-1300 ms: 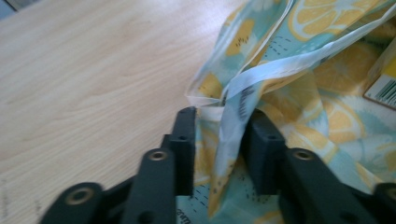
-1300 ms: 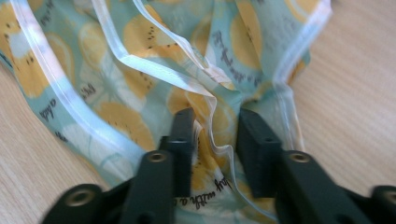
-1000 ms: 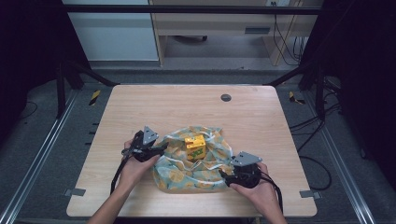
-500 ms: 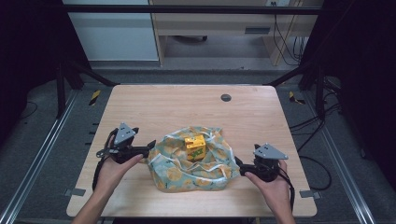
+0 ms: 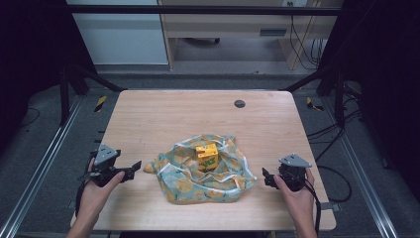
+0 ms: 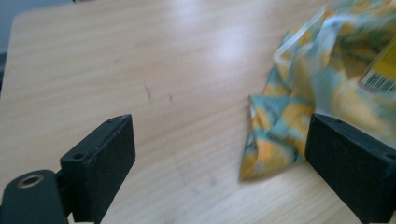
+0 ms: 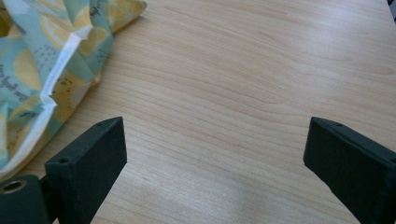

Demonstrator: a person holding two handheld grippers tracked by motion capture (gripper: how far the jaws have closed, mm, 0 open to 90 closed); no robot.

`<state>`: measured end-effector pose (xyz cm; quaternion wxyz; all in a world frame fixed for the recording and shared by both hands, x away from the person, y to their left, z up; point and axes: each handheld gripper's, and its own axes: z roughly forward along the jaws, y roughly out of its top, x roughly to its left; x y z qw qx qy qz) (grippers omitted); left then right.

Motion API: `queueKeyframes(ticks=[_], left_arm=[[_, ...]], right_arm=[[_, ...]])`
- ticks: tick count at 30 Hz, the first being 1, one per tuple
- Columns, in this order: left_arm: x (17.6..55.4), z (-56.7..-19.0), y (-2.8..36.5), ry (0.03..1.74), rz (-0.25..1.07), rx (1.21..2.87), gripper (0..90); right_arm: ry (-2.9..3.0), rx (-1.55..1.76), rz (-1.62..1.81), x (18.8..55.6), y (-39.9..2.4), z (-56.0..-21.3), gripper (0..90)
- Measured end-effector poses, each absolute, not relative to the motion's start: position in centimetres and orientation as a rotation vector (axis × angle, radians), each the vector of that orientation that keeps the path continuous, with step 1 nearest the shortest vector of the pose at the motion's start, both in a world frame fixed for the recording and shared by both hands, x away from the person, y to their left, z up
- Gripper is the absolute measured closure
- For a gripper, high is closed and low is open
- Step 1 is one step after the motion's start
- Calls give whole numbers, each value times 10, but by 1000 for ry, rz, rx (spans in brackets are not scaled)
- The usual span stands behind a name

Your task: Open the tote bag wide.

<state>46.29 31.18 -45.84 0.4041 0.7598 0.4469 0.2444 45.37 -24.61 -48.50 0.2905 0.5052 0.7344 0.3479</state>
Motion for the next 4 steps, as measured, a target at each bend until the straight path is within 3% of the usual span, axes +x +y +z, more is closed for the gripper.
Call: queueKeyframes(ticks=[4], left_arm=[[467, -462, 315, 1149, 626, 1906, 81]], right_arm=[[1953, 1352, 912, 452, -248, -488, 75]])
